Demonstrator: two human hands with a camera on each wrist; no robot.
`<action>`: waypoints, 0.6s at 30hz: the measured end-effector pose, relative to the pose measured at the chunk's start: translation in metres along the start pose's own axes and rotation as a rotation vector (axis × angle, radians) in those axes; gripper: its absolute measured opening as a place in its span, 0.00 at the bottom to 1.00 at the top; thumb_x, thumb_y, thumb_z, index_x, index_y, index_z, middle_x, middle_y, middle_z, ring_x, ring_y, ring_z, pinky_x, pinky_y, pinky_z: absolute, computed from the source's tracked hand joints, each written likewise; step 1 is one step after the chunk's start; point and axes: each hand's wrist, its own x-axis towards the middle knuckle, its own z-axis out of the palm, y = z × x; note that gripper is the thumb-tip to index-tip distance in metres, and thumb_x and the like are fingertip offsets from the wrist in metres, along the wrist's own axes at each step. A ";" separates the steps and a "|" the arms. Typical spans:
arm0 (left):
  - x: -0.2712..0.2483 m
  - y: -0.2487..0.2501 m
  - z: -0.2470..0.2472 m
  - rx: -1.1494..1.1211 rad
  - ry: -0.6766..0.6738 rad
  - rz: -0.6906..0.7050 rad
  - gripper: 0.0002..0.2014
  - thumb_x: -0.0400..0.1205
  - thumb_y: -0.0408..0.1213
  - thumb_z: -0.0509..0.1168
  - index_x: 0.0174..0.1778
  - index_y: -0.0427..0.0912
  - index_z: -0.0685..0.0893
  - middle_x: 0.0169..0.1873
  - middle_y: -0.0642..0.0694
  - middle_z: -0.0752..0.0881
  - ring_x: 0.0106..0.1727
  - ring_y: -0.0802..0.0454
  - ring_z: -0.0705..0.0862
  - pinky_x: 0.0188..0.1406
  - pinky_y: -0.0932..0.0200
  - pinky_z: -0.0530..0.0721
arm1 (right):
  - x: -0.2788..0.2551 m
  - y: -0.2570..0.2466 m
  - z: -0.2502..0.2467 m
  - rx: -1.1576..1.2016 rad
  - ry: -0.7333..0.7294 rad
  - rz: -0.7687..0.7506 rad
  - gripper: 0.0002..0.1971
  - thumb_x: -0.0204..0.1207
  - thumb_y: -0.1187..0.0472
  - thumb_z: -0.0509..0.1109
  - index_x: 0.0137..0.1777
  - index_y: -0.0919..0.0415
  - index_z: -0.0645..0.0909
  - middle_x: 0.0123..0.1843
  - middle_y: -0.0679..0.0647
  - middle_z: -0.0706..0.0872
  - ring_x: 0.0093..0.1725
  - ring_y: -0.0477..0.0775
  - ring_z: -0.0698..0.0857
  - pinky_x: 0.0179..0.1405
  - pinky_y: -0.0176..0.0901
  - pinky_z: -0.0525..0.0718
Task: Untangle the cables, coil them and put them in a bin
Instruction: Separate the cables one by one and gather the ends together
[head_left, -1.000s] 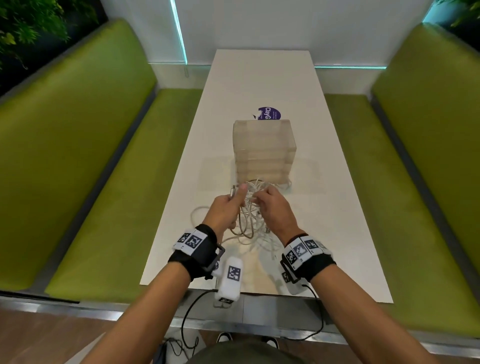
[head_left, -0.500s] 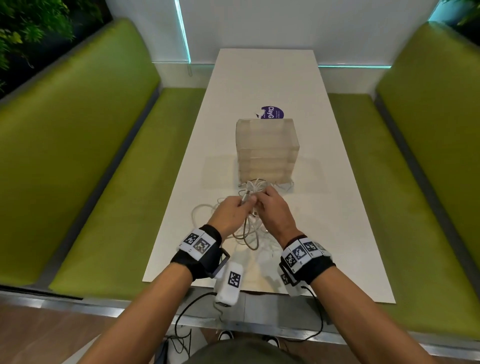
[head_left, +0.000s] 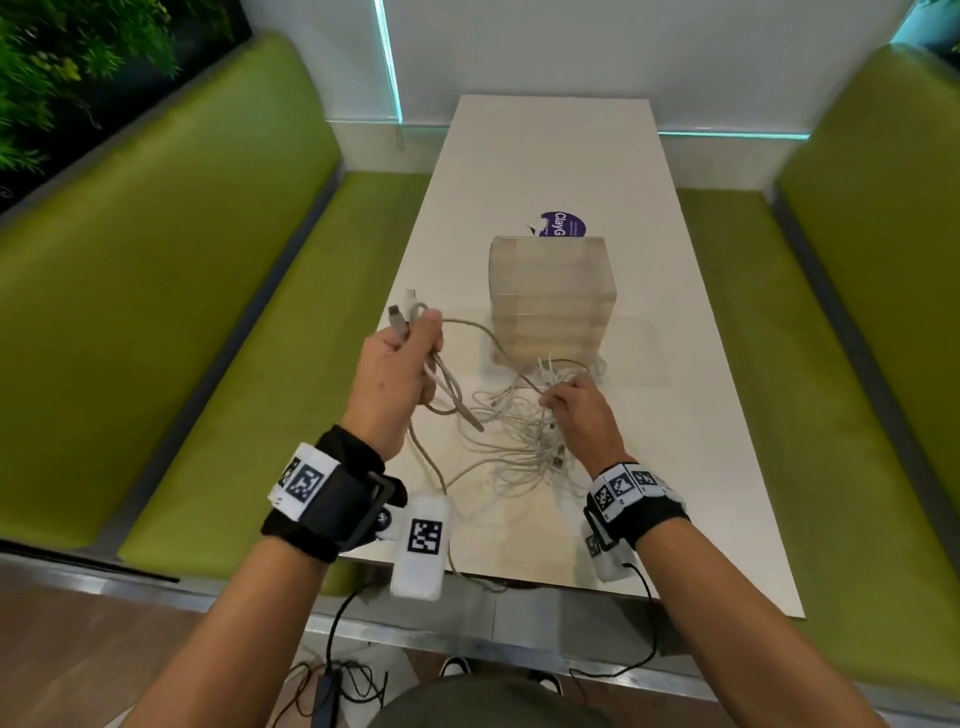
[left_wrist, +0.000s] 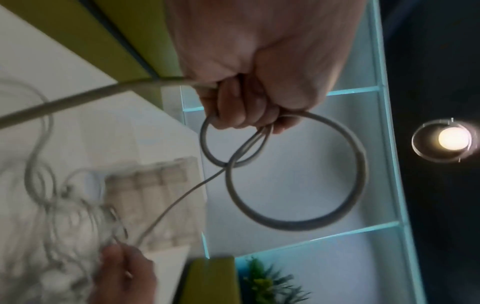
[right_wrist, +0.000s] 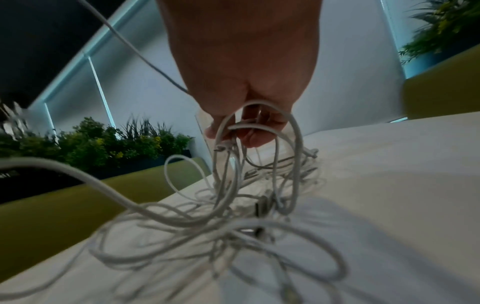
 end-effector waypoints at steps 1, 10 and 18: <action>0.003 -0.005 0.001 0.053 0.007 -0.001 0.17 0.84 0.44 0.63 0.30 0.43 0.75 0.23 0.49 0.68 0.19 0.58 0.62 0.20 0.64 0.61 | -0.001 -0.004 0.000 0.009 0.003 -0.031 0.10 0.81 0.65 0.64 0.50 0.68 0.87 0.50 0.56 0.77 0.49 0.57 0.81 0.46 0.32 0.76; 0.014 -0.064 0.046 0.616 -0.260 -0.106 0.20 0.83 0.53 0.63 0.34 0.39 0.75 0.23 0.51 0.69 0.24 0.53 0.66 0.25 0.56 0.62 | -0.016 -0.025 0.008 0.041 0.156 -0.268 0.07 0.79 0.64 0.68 0.48 0.67 0.86 0.42 0.51 0.71 0.40 0.49 0.72 0.40 0.33 0.66; 0.018 -0.057 0.066 0.547 -0.204 -0.056 0.16 0.85 0.43 0.59 0.35 0.37 0.77 0.22 0.51 0.71 0.24 0.52 0.68 0.22 0.60 0.65 | -0.019 -0.024 0.005 0.064 0.031 -0.201 0.07 0.79 0.66 0.66 0.52 0.64 0.84 0.49 0.59 0.76 0.46 0.51 0.74 0.43 0.30 0.71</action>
